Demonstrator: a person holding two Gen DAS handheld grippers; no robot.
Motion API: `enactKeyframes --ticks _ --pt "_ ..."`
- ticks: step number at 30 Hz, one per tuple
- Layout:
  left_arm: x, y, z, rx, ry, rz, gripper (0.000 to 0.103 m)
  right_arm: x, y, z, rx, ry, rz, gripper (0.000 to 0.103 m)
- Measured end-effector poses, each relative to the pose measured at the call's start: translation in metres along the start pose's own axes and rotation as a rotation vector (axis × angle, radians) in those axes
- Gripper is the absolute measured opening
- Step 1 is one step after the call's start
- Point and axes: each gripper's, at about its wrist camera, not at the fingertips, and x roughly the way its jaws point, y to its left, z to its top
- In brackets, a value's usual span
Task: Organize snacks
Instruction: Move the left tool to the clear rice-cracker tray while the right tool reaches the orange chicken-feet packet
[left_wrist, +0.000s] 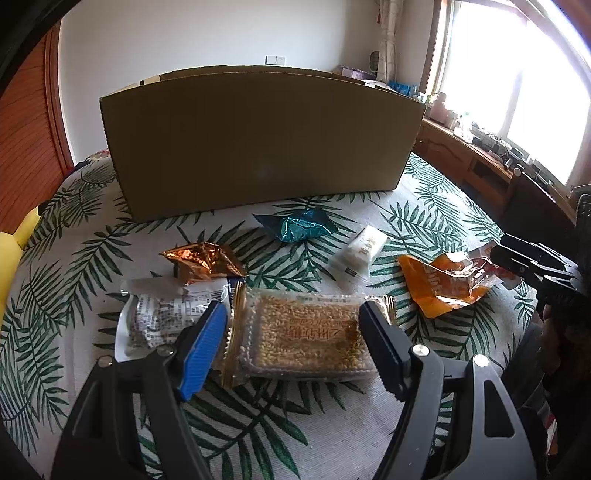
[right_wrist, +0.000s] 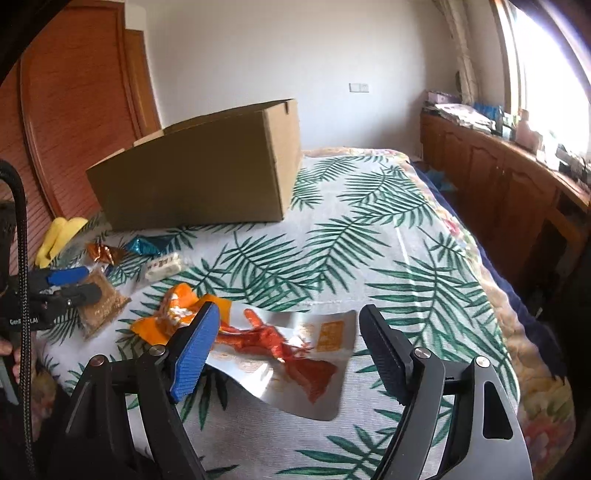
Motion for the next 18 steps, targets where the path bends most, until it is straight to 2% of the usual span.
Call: enactKeyframes --ticks 6,9,10,12,15,16,17,18 --pt "0.002 -0.001 0.001 0.000 0.006 -0.005 0.075 0.005 -0.016 -0.001 0.054 0.031 0.019 0.077" --pt "0.003 -0.001 0.002 -0.004 0.009 -0.007 0.075 0.012 -0.020 -0.004 0.084 0.063 0.044 0.066" --pt "0.003 -0.001 0.003 -0.005 0.010 -0.008 0.075 0.012 -0.022 -0.004 0.096 0.064 0.067 0.060" --pt "0.003 -0.002 0.004 -0.005 0.012 -0.009 0.075 0.012 -0.022 -0.004 0.113 0.068 0.099 0.054" --pt "0.003 -0.004 0.006 -0.003 0.017 -0.014 0.075 0.010 -0.022 -0.002 0.108 0.062 0.097 0.048" --pt "0.003 -0.005 0.007 -0.002 0.017 -0.020 0.075 0.009 -0.022 -0.001 0.107 0.061 0.094 0.033" --pt "0.003 -0.007 0.008 0.000 0.017 -0.025 0.075 0.010 -0.022 -0.001 0.101 0.063 0.078 0.028" --pt "0.002 -0.008 0.009 0.003 0.016 -0.030 0.075 0.011 -0.022 -0.001 0.097 0.073 0.069 0.028"
